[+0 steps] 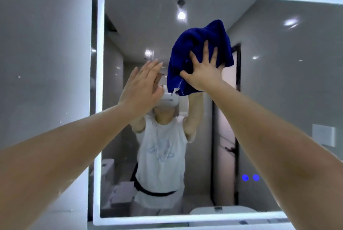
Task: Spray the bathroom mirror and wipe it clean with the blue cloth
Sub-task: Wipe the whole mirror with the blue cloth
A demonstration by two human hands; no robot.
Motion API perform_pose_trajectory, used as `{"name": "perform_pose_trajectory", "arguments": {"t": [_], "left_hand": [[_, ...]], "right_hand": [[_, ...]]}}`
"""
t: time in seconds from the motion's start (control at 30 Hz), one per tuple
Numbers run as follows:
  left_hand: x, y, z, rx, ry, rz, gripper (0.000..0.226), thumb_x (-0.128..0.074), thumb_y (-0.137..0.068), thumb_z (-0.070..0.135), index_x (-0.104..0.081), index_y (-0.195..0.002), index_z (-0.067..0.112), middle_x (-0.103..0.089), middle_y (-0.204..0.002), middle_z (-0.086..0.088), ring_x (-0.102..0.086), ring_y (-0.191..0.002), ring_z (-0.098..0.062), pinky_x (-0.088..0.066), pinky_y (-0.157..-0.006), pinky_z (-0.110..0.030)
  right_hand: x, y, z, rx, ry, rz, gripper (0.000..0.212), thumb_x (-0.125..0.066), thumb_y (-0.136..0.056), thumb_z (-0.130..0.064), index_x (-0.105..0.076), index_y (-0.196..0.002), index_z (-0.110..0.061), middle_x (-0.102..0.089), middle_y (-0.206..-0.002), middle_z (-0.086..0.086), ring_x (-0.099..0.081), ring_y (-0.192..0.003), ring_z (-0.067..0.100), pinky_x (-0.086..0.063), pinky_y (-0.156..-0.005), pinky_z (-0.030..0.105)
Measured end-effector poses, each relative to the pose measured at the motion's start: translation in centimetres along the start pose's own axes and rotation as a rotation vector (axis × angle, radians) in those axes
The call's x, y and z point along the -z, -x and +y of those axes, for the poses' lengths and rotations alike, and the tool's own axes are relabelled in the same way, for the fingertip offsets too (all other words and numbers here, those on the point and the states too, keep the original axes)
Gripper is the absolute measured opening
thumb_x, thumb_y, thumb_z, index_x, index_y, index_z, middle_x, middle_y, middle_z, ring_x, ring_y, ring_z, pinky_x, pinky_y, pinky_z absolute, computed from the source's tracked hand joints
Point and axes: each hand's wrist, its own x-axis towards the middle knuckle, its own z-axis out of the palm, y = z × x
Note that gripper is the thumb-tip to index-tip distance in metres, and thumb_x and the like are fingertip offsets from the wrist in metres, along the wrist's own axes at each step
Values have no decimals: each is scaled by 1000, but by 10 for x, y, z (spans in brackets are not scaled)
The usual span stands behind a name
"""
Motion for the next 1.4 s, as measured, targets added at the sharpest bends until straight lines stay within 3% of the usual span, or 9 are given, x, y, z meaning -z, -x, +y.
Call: {"name": "perform_pose_trajectory", "arguments": {"t": [0.4, 0.6, 0.83, 0.97, 1.13, 1.4], "left_hand": [[-2, 2, 78, -11, 73, -40, 60, -38, -94, 29, -17, -148, 18, -13, -157, 4, -5, -145, -11, 2, -115, -30], [-6, -21, 73, -32, 46, -36, 59, -38, -94, 31, -18, -148, 20, -15, -157, 5, -5, -145, -9, 0, -117, -35], [-38, -44, 57, -67, -29, -53, 57, -32, -96, 38, -14, -149, 25, -12, -157, 8, -3, -145, -8, 2, -116, -34], [-48, -67, 61, -71, -66, -25, 62, -24, -92, 44, -13, -149, 23, -12, -157, 7, -2, -145, -9, 1, -116, -35], [-57, -94, 72, -69, -85, 8, 59, -31, -95, 37, -12, -149, 23, -9, -158, 8, 0, -145, -9, 3, -116, -34], [-70, -63, 91, -4, -59, -67, 57, -34, -97, 37, -14, -149, 23, -10, -158, 7, -2, -145, -11, 0, -117, -35]], "right_hand": [[-58, 120, 21, -84, -24, -124, 77, -40, -85, -67, -4, -148, -40, 30, -153, 6, 24, -140, 39, 1, -108, 68], [-55, 89, 25, -91, -75, -34, 82, -47, -78, -70, -13, -146, -39, 30, -153, 7, 25, -139, 40, 3, -107, 68], [19, -11, 62, -44, -44, -65, 89, -45, -79, -72, 8, -145, -45, 37, -150, 5, 28, -138, 42, 2, -109, 68], [43, -49, 76, -42, 8, -62, 90, -44, -80, -72, 10, -145, -44, 37, -150, 5, 27, -138, 42, 3, -110, 67], [80, -96, 96, -82, -2, -30, 89, -43, -81, -72, 11, -146, -42, 36, -151, 4, 26, -138, 41, 3, -110, 67], [61, -67, 107, -16, 22, 26, 82, -37, -84, -69, 8, -147, -41, 34, -151, 10, 25, -138, 44, 4, -108, 69]]}}
